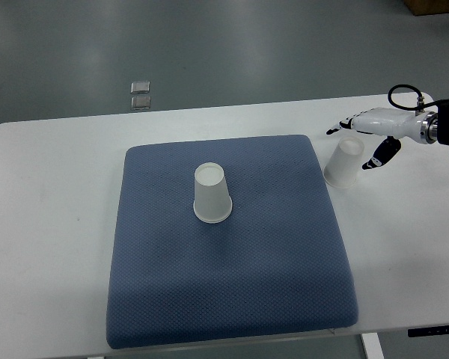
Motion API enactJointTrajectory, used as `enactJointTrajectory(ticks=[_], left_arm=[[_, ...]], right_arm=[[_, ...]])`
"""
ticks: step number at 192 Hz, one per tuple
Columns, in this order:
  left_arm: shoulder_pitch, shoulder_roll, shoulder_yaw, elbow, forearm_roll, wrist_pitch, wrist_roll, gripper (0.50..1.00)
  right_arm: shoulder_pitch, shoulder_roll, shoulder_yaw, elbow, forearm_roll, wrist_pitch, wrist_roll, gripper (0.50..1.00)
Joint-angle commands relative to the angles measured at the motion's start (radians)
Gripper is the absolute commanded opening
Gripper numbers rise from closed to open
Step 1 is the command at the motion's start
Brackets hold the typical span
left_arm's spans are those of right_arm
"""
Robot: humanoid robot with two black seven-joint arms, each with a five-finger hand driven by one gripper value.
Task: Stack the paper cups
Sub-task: 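Close the right hand fingers around the upside-down white cup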
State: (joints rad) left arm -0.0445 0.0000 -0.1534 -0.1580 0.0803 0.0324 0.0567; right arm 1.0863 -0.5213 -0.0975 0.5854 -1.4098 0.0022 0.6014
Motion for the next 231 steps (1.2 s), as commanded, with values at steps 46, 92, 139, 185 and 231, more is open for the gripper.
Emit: enactJointTrajectory(ticks=[46,92,139,185,231], left_arm=[[0.0,0.0,0.0,0.0,-0.001,0.0,0.0,1.0],[0.0,0.0,0.0,0.0,0.001,0.001,0.0,1.0],[0.0,0.0,0.0,0.0,-0.001,0.001,0.0,1.0],[0.0,0.0,0.0,0.0,-0.001,0.0,0.0,1.0],[0.0,0.0,0.0,0.0,0.001,0.0,0.0,1.0]], right_arm=[[-0.002,0.012,-0.001,-0.016,0.002,-0.018,-0.002,0.836],[-0.006,0.021,-0.001,-0.018,0.002,-0.019,-0.002,0.811],[-0.012,0.043,-0.001,-0.044,0.002,-0.025,-0.003,0.813],[-0.012,0.061,-0.024,-0.065,0.002,-0.047,-0.002,0.813],[-0.012,0.064,-0.037,-0.081,0.002,-0.05,0.0,0.797]])
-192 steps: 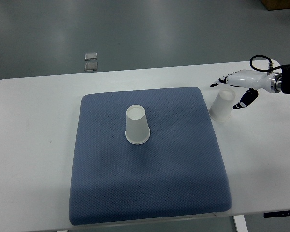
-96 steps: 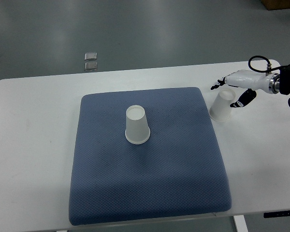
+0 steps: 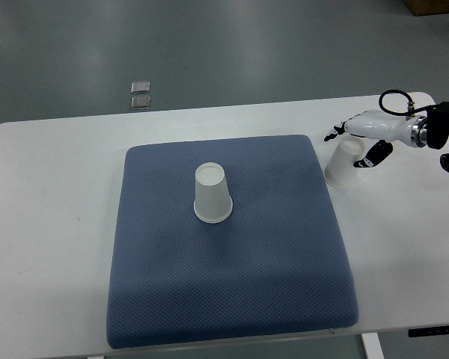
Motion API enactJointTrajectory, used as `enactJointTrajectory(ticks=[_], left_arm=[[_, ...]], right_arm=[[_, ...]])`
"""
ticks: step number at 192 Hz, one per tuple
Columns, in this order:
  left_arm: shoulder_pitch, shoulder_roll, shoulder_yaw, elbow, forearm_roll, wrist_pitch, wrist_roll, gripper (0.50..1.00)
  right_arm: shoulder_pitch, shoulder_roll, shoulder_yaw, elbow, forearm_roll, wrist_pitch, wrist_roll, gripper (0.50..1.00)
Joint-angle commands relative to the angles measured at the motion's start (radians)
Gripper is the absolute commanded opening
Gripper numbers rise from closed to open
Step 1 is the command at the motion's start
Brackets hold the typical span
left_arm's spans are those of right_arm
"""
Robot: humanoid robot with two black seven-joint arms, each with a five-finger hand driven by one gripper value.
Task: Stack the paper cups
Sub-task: 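Close the right hand fingers around the upside-down white cup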
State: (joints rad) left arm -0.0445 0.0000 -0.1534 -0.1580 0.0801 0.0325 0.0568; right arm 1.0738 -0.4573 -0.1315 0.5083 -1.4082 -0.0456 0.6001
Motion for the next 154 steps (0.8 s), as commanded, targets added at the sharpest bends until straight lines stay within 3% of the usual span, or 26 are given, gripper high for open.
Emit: enactJointTrajectory(ticks=[1,62,90,154], left_arm=[[0.0,0.0,0.0,0.0,0.0,0.0,0.0,1.0],[0.0,0.0,0.0,0.0,0.0,0.0,0.0,1.0],[0.0,0.0,0.0,0.0,0.0,0.0,0.0,1.0],[0.0,0.0,0.0,0.0,0.0,0.001,0.0,1.0]], right_arm=[[0.0,0.0,-0.005,-0.004,0.0,-0.002,0.001,0.795],[0.0,0.006,-0.016,-0.017,0.0,-0.003,0.001,0.758],[0.0,0.008,-0.016,-0.019,0.0,-0.013,0.0,0.668],[0.002,0.005,-0.013,-0.021,0.003,-0.014,0.001,0.529]])
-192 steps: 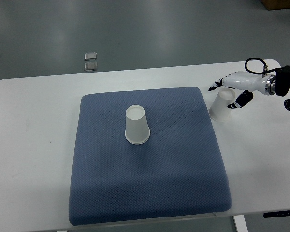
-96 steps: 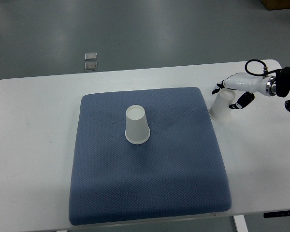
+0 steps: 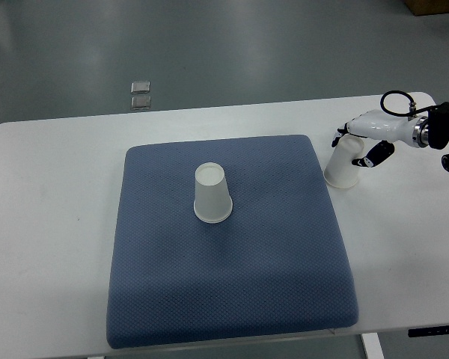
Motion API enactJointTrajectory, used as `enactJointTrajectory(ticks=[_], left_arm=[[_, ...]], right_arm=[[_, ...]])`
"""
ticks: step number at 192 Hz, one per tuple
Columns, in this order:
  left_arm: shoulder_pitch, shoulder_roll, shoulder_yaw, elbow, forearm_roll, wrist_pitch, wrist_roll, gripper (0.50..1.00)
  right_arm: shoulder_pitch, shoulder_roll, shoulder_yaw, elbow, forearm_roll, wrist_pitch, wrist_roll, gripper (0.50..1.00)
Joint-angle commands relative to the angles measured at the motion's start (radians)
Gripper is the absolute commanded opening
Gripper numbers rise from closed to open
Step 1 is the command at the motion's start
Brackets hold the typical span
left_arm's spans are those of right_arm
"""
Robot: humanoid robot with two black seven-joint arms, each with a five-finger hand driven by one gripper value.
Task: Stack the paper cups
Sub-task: 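Close the right hand fingers around the upside-down white cup, then lift the cup with the right hand and carry it over the cup on the pad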
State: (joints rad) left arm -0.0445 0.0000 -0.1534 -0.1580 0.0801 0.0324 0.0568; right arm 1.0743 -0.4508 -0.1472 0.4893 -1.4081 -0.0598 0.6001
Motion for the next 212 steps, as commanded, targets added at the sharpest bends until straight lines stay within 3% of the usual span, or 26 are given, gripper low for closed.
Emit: enactJointTrajectory(ticks=[1,55,106,212], left_arm=[[0.0,0.0,0.0,0.0,0.001,0.0,0.0,1.0],[0.0,0.0,0.0,0.0,0.001,0.0,0.0,1.0],[0.0,0.0,0.0,0.0,0.0,0.0,0.0,1.0],[0.0,0.0,0.0,0.0,0.001,0.0,0.0,1.0]], right_arm=[[0.003,-0.002,0.003,-0.001,0.003,0.0,0.001,0.527],[0.101,-0.02,0.021,0.006,0.051,0.021,0.011,0.531],[0.21,-0.02,0.021,0.026,0.144,0.09,0.011,0.533],[0.368,-0.035,0.04,0.284,0.202,0.147,0.011,0.552]])
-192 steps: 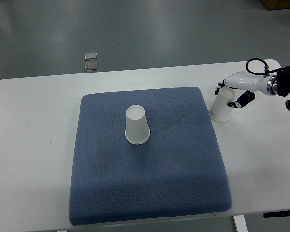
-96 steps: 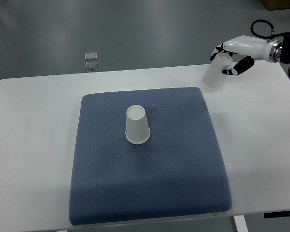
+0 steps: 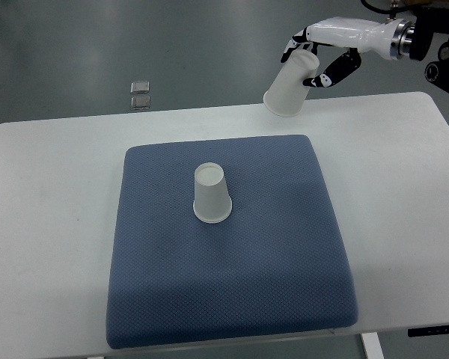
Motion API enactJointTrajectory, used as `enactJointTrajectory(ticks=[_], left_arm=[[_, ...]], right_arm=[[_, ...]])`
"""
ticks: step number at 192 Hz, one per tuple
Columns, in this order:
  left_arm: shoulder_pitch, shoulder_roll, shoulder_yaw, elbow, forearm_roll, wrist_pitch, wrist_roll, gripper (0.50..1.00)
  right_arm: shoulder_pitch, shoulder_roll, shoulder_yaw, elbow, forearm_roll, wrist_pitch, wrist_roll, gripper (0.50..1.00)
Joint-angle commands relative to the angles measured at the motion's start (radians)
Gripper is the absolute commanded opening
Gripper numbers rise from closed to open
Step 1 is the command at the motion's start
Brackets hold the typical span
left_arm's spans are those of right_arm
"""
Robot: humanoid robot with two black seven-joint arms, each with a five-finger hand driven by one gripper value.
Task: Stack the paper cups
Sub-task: 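Lift the cup with the right hand and carry it over the cup on the pad, then lower the held cup onto the cup on the pad with the right hand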
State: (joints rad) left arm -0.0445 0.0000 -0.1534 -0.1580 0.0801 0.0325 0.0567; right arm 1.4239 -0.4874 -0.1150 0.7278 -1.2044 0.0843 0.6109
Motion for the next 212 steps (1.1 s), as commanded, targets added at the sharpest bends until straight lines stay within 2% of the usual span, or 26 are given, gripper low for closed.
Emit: enactJointTrajectory(ticks=[1,93,212], left_arm=[[0.0,0.0,0.0,0.0,0.001,0.0,0.0,1.0],[0.0,0.0,0.0,0.0,0.001,0.0,0.0,1.0],[0.0,0.0,0.0,0.0,0.001,0.0,0.0,1.0]], right_arm=[[0.018,0.001,0.008,0.045,-0.001,0.003,0.0,0.552],[0.087,0.02,0.009,0.286,-0.012,0.012,0.0,0.554],[0.102,0.073,0.008,0.34,-0.08,0.0,0.0,0.554]])
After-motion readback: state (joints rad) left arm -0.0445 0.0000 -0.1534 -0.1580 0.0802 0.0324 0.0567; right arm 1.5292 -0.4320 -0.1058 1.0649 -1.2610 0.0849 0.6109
